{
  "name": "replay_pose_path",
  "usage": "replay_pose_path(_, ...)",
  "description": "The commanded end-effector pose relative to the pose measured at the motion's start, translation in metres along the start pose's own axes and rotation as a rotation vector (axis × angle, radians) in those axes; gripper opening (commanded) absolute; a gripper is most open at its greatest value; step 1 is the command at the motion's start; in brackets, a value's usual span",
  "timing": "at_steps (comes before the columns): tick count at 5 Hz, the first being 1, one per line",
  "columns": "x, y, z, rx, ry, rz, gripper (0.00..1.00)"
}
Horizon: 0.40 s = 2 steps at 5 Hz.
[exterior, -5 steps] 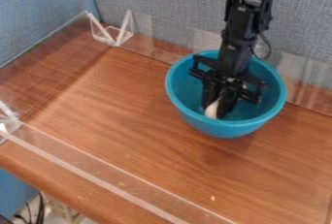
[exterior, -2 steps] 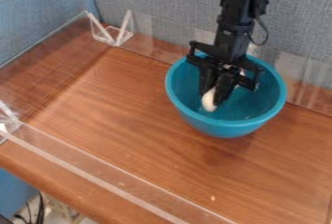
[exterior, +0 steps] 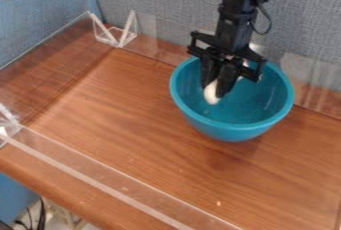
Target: Remove the mushroom from inside the blue bowl and put it on the table
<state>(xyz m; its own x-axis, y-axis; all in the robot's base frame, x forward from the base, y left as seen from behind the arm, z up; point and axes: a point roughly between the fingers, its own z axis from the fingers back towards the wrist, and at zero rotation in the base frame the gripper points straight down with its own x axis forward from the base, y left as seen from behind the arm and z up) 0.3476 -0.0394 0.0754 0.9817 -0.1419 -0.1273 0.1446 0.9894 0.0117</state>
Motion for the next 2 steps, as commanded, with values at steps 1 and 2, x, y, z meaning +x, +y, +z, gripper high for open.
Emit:
replay_pose_path(1, -0.007, 0.009, 0.054, 0.006, -0.146, 0.008, 0.00)
replay_pose_path(2, -0.032, 0.032, 0.088, 0.026, -0.193, 0.061, 0.00)
